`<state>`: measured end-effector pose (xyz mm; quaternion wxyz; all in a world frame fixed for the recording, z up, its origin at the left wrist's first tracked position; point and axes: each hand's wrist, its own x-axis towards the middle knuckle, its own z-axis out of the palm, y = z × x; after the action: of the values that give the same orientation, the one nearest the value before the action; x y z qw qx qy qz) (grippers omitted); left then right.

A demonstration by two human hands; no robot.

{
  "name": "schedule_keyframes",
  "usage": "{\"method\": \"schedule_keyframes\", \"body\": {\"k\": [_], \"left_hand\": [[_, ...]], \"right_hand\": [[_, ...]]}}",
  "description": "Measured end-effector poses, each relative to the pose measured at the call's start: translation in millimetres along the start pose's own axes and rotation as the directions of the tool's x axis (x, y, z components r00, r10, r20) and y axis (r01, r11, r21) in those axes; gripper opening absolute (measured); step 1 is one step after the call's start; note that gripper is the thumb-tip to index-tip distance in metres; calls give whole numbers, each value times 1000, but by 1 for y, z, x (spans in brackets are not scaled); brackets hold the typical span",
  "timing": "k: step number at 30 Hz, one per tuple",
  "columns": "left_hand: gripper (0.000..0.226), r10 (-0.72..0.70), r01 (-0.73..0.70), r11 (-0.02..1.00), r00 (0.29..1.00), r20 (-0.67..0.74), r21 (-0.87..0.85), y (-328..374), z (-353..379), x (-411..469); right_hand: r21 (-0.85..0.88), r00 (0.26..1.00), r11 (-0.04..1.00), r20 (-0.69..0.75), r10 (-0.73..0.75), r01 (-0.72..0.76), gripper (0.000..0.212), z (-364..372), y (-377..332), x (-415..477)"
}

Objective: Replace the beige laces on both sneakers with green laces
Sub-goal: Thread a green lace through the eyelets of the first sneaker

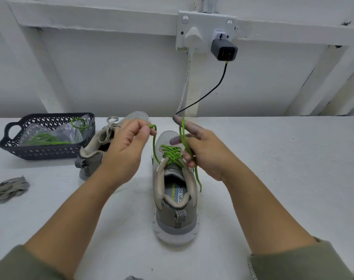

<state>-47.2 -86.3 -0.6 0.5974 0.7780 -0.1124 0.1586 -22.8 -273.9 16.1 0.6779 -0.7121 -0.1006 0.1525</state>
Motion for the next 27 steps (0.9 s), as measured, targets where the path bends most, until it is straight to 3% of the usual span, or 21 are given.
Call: {"method": "schedule_keyframes", "body": {"k": [3, 6, 8, 11, 12, 14, 15, 18, 20, 23, 27], "left_hand": [[20, 33, -33, 999, 999, 16, 5, 5, -7, 4], [25, 60, -59, 997, 998, 20, -59, 16, -11, 6], [21, 64, -63, 998, 997, 44, -23, 21, -14, 6], [23, 77, -86, 993, 991, 106, 77, 26, -17, 10], [25, 102, -116, 985, 989, 111, 131, 28, -20, 13], [29, 173, -197, 927, 980, 100, 320, 34, -27, 21], [31, 189, -219, 883, 976, 112, 416, 37, -31, 27], [31, 113, -203, 791, 976, 189, 577, 48, -40, 40], [33, 14, -163, 787, 969, 248, 595, 53, -44, 47], [28, -94, -141, 797, 932, 351, 587, 62, -43, 59], [29, 19, -296, 686, 920, 391, 665, 62, -33, 83]], "right_hand": [[-177, 995, 983, -96, 34, -51, 46, 7, 1, 6], [-39, 949, 998, -314, 28, -42, 51, 10, -11, 14], [-242, 944, 961, -326, 47, -131, 66, 12, -23, 13], [-667, 955, 684, -179, 237, -295, 91, 21, -35, 15], [-736, 952, 610, -161, 260, -291, 86, 23, -35, 18], [-825, 968, 528, -86, 237, -203, 46, 23, -33, 24], [-838, 977, 527, -36, 208, -142, 31, 22, -34, 26], [-792, 998, 610, 20, 62, -22, 42, 12, -31, 27], [-754, 998, 656, -2, -69, 43, 34, 10, -29, 26], [-689, 996, 720, 39, -80, 84, 21, 8, -21, 26], [-694, 993, 711, 77, -84, 114, 26, 6, -14, 19]]}}
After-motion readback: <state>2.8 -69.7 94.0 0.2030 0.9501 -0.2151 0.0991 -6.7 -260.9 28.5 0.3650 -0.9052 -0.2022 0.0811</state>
